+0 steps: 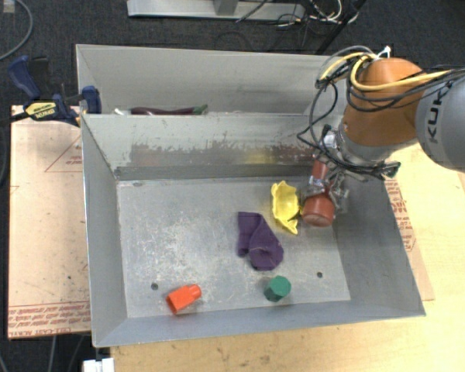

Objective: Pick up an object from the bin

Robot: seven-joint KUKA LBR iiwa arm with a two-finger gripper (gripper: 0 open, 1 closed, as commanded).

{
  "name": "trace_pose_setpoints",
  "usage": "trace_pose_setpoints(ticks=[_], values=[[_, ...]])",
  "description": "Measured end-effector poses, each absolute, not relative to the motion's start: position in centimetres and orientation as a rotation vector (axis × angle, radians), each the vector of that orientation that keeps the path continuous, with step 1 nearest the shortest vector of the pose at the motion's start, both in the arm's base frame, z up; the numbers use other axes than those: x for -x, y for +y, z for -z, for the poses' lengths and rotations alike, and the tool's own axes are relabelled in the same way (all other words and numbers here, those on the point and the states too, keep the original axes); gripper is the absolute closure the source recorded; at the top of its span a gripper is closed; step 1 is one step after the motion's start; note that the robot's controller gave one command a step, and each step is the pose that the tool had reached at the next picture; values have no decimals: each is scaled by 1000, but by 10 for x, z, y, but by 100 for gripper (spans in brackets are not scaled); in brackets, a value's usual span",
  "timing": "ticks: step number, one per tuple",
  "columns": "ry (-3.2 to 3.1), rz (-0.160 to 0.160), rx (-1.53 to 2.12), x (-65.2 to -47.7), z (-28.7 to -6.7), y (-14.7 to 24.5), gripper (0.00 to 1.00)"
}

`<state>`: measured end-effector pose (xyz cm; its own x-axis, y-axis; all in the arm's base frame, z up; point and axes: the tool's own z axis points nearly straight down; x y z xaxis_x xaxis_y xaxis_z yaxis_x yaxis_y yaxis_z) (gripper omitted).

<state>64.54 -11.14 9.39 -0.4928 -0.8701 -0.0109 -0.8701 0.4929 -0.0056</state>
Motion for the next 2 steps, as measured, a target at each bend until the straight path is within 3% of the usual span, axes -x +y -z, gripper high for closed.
trace_pose_setpoints(ticks=[2], values=[[2703,1,1574,-646,-134,-111,100]])
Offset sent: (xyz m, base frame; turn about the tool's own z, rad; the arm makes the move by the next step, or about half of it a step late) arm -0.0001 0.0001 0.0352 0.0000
